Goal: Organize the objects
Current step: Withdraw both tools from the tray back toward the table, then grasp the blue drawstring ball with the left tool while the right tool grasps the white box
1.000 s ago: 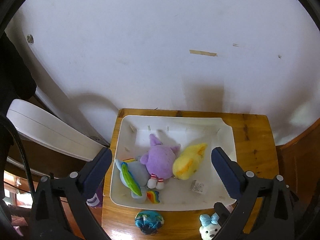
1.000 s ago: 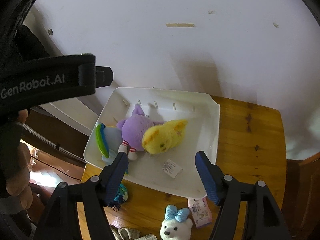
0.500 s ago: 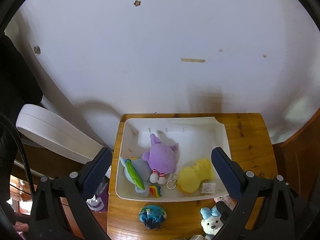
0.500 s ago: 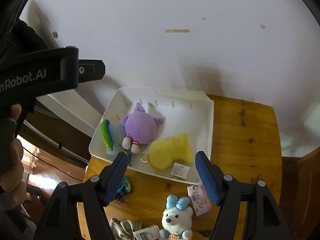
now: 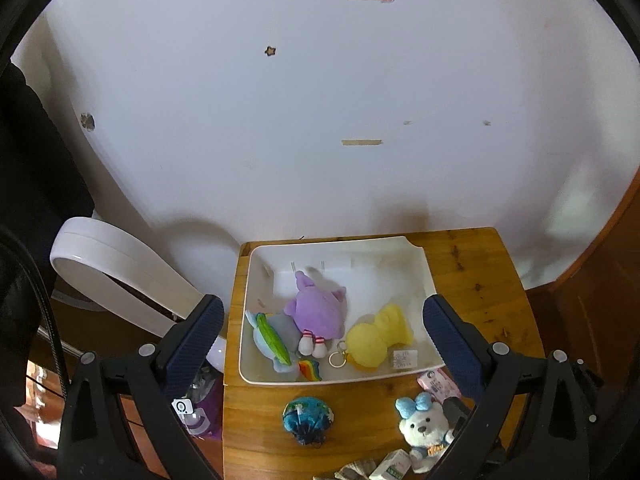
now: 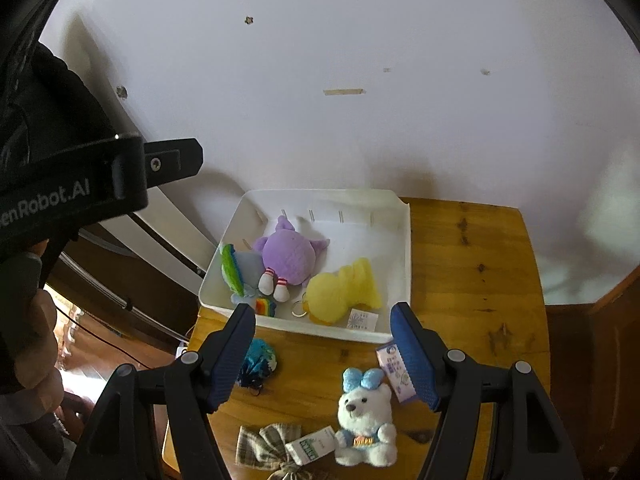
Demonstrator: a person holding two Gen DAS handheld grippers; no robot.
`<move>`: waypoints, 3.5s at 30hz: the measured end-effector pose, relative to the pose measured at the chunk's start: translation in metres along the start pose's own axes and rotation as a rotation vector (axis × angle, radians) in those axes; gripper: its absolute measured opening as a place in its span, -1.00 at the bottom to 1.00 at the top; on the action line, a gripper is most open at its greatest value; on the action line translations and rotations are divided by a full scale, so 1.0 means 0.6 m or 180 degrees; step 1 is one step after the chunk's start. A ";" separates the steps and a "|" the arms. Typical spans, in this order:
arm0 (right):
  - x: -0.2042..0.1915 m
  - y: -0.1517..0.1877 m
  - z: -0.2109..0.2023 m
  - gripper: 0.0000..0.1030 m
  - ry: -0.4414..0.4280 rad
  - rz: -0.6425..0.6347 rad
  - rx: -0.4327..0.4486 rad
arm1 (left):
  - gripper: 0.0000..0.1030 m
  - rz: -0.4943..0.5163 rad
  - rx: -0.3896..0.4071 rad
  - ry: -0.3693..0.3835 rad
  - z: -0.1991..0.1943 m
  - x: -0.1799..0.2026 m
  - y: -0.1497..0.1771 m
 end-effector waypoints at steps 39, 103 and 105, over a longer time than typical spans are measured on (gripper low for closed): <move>-0.054 0.224 -0.034 0.38 -0.0009 0.0381 -0.0139 | 0.98 0.0898 -0.0227 0.0523 -0.021 -0.035 0.207; 0.032 0.312 0.336 0.00 -0.1017 0.2213 -0.2091 | 0.98 0.0812 -0.2257 0.0275 0.428 -0.027 0.345; 0.033 0.314 0.336 -0.01 -0.1032 0.2212 -0.2092 | 0.98 0.0816 -0.2266 0.0266 0.432 -0.027 0.349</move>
Point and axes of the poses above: each gripper's, at about its wrist camera, not at the fingertips, and z roughly the way its jaws point, x to its right, y to its underside, the point moved 8 cm from there along z, roughly the way its jaws point, and after that the axes turned 11 degrees about -x, right-handed, at the moved point
